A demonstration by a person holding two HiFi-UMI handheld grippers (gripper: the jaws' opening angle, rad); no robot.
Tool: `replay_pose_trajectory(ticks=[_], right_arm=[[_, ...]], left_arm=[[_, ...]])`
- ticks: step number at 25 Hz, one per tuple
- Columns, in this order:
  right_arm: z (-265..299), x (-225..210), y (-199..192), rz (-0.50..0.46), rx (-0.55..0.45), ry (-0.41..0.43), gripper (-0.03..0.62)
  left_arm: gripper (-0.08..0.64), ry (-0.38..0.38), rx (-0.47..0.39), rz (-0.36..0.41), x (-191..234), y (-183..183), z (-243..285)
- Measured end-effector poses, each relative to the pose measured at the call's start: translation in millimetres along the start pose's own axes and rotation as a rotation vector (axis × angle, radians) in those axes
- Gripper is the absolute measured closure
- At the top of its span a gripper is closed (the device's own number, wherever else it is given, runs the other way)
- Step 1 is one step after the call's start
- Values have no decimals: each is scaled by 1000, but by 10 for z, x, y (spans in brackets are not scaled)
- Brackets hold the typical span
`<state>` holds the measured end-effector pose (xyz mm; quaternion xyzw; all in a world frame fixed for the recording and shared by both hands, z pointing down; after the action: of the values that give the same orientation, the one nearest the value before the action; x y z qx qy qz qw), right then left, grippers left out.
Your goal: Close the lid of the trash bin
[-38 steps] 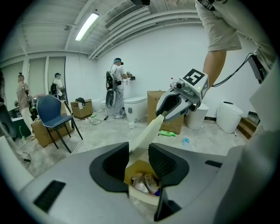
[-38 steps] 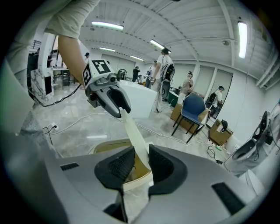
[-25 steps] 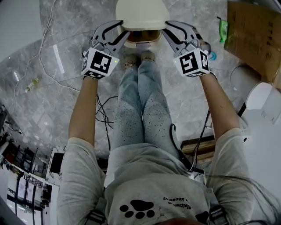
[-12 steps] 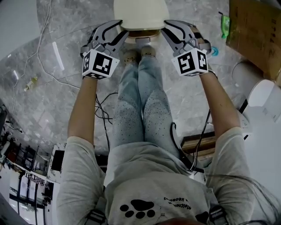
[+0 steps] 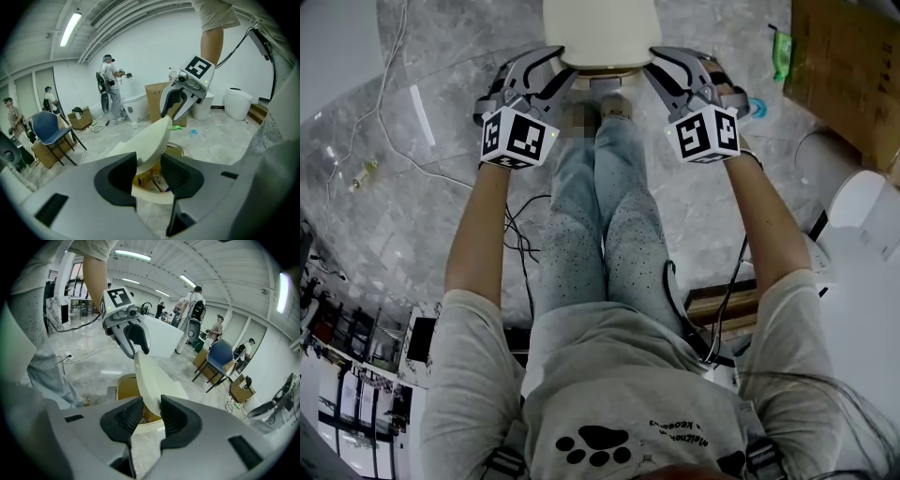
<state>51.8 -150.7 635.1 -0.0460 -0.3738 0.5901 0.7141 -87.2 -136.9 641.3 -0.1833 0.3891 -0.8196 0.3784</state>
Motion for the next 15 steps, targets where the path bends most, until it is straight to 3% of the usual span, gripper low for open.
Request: replay_pose_trajectory(ticks=[15], right_arm=[[168,325,-121,-14,27,45,456]], left_arm=[[391,10,70,67,-145,-288,130]])
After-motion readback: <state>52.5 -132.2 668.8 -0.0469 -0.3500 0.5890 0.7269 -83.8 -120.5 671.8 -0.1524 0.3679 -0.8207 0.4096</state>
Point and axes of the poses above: the fingertips, and each gripper's own axes: z forward along the fingers, x to its left, y out of its top, the point moved 3 cm from there along -z, backward along the fingers, and after that the axes turned 14 degrees about -z, right-handed, at the moved point
